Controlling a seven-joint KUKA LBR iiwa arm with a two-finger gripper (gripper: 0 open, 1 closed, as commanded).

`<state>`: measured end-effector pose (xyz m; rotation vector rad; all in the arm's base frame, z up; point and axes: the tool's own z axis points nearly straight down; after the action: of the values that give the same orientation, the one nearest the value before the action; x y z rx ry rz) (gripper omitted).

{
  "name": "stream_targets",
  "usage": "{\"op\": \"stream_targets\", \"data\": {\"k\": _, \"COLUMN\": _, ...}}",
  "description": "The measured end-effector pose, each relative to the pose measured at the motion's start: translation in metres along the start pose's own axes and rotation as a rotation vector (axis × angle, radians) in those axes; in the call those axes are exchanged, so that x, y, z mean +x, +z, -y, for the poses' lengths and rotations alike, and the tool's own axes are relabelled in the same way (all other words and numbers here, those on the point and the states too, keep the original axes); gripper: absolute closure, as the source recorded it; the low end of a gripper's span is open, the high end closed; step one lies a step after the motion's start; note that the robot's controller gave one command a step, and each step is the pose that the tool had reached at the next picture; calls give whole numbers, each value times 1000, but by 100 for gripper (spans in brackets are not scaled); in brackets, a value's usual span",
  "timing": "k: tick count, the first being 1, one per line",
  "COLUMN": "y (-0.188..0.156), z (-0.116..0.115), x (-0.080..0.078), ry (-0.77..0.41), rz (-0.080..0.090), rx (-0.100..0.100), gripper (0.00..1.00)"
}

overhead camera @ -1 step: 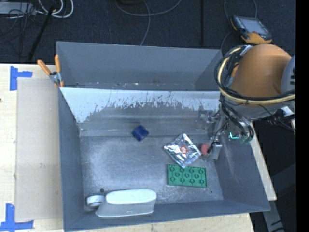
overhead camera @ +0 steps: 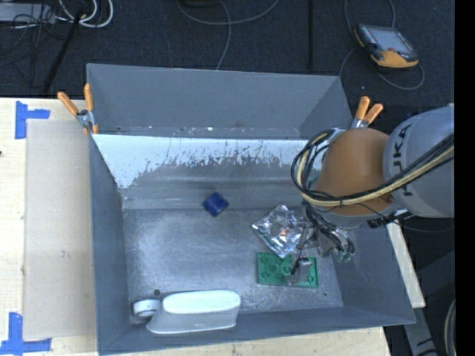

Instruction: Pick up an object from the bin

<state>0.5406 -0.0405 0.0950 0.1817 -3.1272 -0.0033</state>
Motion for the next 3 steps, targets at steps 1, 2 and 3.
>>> {"op": "stream_targets", "data": {"k": 1, "y": 26, "z": 4, "x": 20, "ry": -62, "rz": 8, "rx": 2, "gripper": 0}}
{"op": "stream_targets", "data": {"k": 2, "y": 23, "z": 4, "x": 18, "ry": -65, "rz": 11, "rx": 4, "gripper": 100}}
{"op": "stream_targets", "data": {"k": 3, "y": -93, "z": -6, "x": 33, "ry": -123, "rz": 15, "rx": 4, "gripper": 100}}
